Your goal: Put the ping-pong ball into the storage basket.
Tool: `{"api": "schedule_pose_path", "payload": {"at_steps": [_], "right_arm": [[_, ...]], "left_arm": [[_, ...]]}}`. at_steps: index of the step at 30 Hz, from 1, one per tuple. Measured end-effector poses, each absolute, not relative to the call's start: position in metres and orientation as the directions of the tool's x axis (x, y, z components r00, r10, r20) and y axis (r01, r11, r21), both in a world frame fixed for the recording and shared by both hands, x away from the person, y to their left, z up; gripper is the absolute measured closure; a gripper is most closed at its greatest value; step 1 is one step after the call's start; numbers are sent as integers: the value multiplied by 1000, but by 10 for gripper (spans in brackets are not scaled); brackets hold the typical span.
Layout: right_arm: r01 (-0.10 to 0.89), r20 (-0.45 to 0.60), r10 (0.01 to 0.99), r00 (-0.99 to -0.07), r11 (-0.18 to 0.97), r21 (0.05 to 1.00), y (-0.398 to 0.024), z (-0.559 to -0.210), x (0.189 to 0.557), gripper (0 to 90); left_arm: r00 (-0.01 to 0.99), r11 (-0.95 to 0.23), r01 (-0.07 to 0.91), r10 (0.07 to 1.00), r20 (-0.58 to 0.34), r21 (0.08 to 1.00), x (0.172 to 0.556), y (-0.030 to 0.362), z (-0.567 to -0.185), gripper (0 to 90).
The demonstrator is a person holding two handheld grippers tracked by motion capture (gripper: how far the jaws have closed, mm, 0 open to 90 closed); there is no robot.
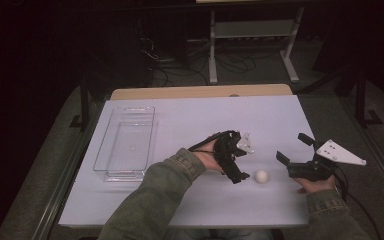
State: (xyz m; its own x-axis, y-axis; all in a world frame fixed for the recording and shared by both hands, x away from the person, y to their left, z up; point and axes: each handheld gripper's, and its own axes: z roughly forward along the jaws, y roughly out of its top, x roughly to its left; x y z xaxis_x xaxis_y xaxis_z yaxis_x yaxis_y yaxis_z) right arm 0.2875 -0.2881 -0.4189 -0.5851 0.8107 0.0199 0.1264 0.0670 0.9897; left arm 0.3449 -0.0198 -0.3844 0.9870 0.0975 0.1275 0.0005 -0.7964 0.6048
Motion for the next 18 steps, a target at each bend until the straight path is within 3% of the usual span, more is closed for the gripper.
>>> {"api": "schedule_pose_path", "payload": {"at_steps": [18], "right_arm": [[126, 16, 811, -585, 72, 989, -288, -419, 288, 0]], "left_arm": [[990, -797, -16, 72, 121, 604, 346, -33, -392, 0]]}}
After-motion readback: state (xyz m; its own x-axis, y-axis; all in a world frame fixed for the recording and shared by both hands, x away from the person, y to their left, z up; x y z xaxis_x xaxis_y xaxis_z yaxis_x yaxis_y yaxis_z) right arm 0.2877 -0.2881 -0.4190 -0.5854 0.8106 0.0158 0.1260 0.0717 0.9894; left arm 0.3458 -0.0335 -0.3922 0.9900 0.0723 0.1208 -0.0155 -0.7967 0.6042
